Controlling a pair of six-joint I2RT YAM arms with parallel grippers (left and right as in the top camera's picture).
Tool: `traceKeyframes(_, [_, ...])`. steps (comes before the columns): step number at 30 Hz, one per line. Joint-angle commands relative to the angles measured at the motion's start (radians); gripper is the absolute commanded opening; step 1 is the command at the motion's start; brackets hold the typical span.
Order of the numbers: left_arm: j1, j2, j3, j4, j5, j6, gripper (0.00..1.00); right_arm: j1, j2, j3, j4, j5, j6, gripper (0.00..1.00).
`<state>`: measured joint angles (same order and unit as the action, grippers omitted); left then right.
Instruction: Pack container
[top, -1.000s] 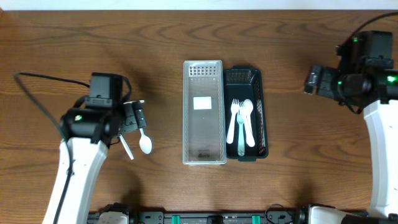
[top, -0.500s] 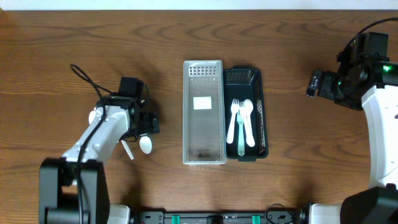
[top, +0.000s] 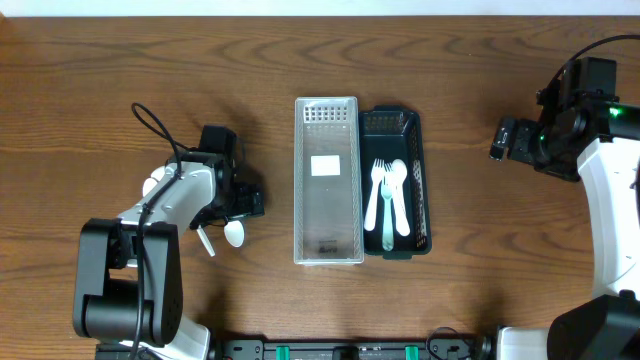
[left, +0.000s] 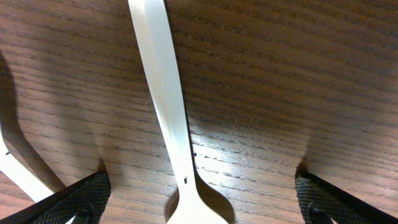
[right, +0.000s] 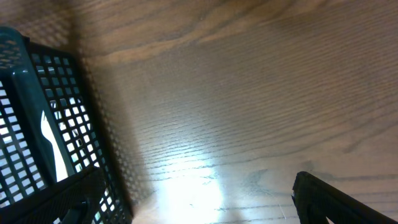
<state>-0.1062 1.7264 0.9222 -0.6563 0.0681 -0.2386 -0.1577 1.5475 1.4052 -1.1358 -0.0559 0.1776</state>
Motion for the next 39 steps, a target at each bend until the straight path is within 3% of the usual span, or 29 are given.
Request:
traceKeyframes(1, [0.005, 0.021, 0.002, 0.0, 0.0, 0.009, 0.92, 0.002, 0.007, -0.007, 0.001, -0.004, -0.011, 0.99])
traceKeyframes(9, [0.005, 0.021, 0.002, 0.0, 0.0, 0.008, 0.49, 0.002, 0.007, -0.007, -0.001, -0.004, -0.011, 0.99])
traceKeyframes(17, [0.005, 0.021, 0.002, 0.0, 0.0, 0.008, 0.28, 0.002, 0.007, -0.007, -0.001, -0.004, -0.011, 0.99])
traceKeyframes(24, [0.005, 0.021, 0.002, 0.001, 0.0, 0.009, 0.22, 0.002, 0.007, -0.007, -0.001, -0.004, -0.011, 0.99])
traceKeyframes(28, [0.005, 0.021, 0.002, 0.004, 0.0, 0.009, 0.12, 0.002, 0.007, -0.007, -0.001, -0.004, -0.011, 0.99])
traceKeyframes(39, [0.005, 0.017, 0.021, 0.004, -0.001, 0.009, 0.06, 0.002, 0.007, -0.007, -0.002, -0.004, -0.011, 0.99])
